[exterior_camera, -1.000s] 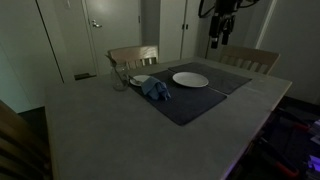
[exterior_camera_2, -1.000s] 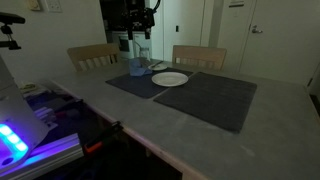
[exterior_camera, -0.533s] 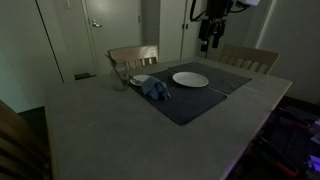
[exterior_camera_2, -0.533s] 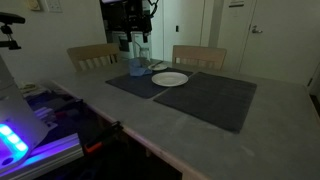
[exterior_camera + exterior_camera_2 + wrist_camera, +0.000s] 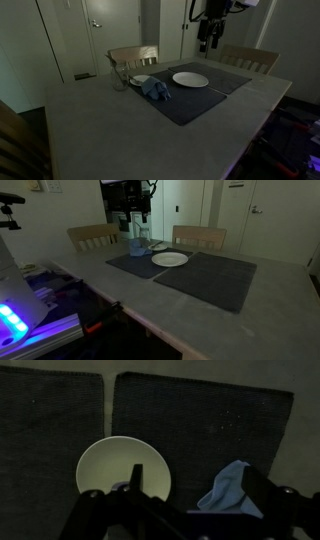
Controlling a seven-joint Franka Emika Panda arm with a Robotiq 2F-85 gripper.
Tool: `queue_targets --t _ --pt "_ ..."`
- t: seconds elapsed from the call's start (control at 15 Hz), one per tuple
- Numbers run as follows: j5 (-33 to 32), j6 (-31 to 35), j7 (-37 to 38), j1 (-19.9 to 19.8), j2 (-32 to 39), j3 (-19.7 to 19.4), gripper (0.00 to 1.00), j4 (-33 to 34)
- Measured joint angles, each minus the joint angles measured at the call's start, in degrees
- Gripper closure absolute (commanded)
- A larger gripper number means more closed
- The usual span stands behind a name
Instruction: Use the blue towel to wipe the plate
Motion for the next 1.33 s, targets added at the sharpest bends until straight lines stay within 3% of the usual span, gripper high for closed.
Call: queue_targets --t 0.47,0.93,1.33 --pt "0.13 4.59 5.17 2.03 6.08 3.54 0.0 4.41" --pt "0.16 12.1 13.88 5.41 22.96 4.98 0.0 15.38" --pt "0.11 13.6 19.02 8.53 34.45 3.83 0.0 23.61"
